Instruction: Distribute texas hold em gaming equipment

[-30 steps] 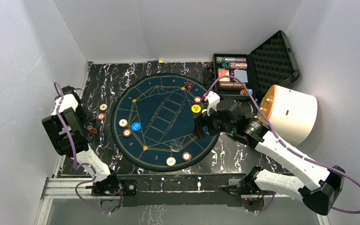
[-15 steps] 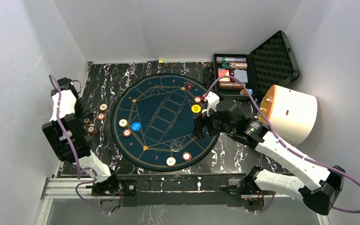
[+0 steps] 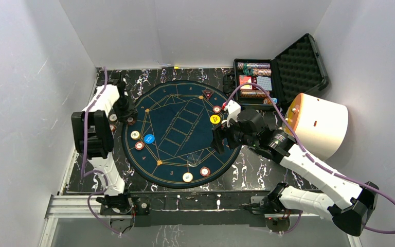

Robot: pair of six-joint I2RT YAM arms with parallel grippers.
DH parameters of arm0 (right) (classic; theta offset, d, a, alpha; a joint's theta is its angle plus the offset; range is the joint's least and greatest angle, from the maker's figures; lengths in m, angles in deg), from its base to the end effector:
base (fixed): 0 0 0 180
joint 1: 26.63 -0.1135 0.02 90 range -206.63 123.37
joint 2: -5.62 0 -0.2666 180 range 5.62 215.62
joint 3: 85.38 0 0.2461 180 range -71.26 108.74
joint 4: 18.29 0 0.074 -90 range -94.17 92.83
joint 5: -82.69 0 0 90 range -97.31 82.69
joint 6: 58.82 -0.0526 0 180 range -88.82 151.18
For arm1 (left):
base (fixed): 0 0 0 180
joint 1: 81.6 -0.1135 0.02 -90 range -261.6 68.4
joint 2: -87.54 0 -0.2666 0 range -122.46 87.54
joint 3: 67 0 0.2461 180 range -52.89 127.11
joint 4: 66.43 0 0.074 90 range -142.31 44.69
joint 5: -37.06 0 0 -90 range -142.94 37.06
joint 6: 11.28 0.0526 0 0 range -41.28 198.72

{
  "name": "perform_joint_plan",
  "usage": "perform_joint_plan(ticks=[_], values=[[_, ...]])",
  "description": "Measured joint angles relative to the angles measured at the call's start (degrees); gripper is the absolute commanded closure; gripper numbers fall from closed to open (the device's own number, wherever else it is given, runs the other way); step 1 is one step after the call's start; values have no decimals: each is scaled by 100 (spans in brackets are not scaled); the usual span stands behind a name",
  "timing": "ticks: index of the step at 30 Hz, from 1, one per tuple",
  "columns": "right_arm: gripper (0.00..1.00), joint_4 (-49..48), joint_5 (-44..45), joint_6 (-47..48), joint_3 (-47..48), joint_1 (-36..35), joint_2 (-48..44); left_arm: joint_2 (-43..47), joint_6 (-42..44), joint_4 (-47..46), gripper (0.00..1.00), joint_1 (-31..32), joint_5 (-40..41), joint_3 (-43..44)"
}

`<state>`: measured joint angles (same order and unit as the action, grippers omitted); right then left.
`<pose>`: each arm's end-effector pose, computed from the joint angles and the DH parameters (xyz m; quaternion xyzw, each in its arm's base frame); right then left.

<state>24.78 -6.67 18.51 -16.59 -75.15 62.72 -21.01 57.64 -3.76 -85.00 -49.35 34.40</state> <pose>0.1490 0.1676 0.3213 -0.2658 0.8305 0.2450 0.4239 0.3918 0.0266 0.2169 -0.2140 0.9605 0.0036 0.1778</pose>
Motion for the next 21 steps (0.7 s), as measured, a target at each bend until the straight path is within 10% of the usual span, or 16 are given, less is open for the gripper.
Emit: perform_joint_plan(ticks=[16, 21], values=[[2, 0, 2, 0, 0, 0, 0, -820, -122, -282, 81, 304, -2, 33], [2, 0, 4, 0, 0, 0, 0, -914, -101, -356, 60, 304, 7, 33]])
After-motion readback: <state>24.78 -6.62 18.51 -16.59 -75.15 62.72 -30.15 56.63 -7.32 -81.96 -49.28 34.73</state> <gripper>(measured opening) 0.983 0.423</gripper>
